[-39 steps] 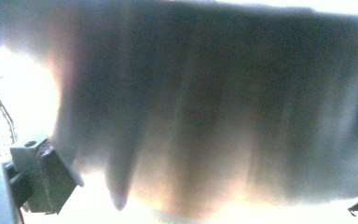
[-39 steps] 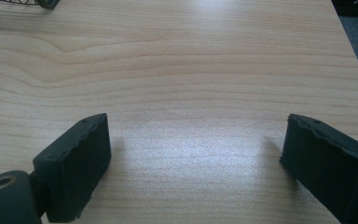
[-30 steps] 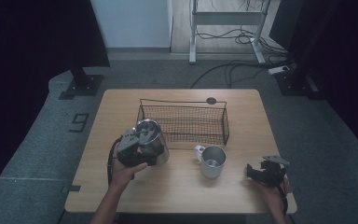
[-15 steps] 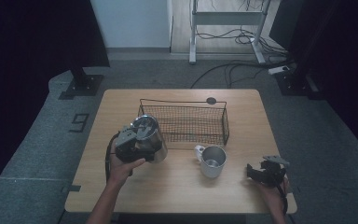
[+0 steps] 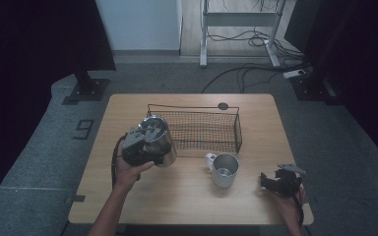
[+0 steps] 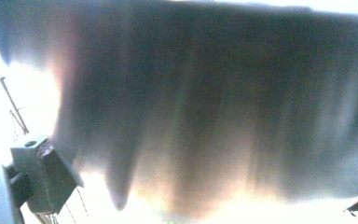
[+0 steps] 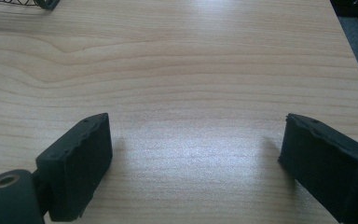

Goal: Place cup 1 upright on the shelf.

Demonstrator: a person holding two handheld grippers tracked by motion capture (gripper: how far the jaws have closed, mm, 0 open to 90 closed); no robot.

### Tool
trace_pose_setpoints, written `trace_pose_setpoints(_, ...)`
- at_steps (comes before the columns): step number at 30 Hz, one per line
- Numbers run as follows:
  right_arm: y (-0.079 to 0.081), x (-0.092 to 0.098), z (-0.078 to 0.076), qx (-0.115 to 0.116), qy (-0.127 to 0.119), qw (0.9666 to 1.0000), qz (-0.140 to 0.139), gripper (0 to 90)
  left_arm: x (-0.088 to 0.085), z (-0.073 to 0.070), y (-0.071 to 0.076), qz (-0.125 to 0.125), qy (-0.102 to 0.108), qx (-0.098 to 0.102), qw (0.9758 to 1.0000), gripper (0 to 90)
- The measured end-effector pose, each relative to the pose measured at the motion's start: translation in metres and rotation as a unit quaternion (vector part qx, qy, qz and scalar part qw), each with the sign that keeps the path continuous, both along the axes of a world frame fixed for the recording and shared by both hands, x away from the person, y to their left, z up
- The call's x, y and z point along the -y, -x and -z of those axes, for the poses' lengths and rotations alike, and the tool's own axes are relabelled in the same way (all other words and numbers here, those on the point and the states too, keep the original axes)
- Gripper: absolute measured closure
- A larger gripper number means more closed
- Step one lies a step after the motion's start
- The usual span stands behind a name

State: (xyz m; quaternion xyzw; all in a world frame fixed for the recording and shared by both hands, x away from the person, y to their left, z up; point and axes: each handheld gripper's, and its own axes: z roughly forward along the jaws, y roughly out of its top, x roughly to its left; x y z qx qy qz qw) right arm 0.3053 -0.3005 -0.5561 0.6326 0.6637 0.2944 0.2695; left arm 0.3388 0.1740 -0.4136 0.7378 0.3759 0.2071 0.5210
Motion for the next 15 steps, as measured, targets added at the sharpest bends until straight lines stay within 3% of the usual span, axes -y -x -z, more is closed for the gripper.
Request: trace_pose_setpoints(15,0.0,0.0,0.0,0.0,0.0,1.0,-0.001,9.1,0.004,-0.012,-0.011,-0.001,-0.004,0.006,1.0,3.9)
